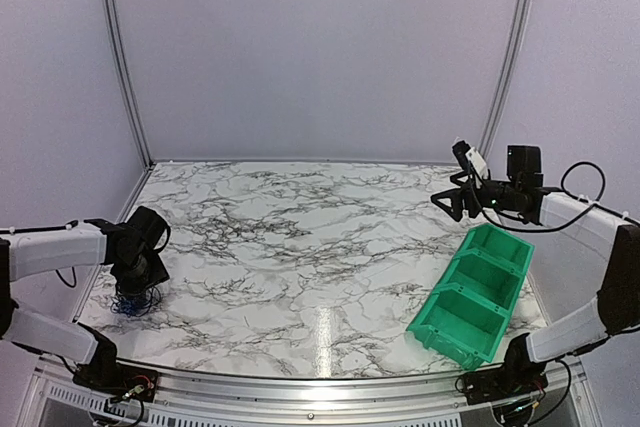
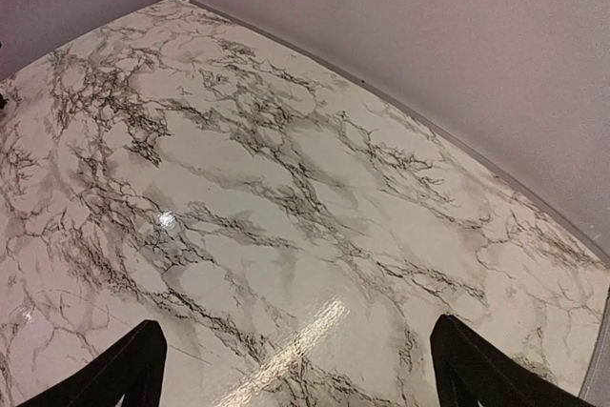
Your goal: Untangle the cables
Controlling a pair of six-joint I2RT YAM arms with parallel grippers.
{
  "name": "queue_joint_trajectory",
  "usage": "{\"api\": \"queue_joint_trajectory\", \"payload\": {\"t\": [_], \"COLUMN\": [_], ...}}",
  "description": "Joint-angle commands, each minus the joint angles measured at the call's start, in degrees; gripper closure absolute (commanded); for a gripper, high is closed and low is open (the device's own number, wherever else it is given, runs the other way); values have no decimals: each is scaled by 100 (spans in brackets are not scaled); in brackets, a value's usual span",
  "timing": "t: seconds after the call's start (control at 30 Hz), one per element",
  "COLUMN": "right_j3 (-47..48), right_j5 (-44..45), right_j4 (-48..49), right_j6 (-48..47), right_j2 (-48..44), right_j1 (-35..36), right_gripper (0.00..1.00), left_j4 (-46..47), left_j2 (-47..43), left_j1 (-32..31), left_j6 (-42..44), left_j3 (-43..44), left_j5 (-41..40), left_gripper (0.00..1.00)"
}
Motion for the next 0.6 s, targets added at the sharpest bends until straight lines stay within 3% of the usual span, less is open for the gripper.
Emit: {"api": "queue_joint_trajectory", "payload": {"t": [0.0,0.2,0.43,0.57], "right_j3": [101,117,134,139], "right_j5": [-119,-117,-94,-97], "right_j4": [-110,-130,-146,-152], "right_j6": [-119,-119,-128,-119], "right_j2": [136,221,291,306], "right_j1": [72,71,72,72], "right_gripper": [4,5,5,5], "left_j4": [660,1454,1803,1776], "left_j2": [338,1086,2291,2729], "left_j1": [-683,-1893,-3596,-4074], "left_j6": [-266,-100,986,1653], "left_j3": [-1,497,2363,3247], "left_j5": [314,725,905,1066], "left_gripper": [33,37,39,40]}}
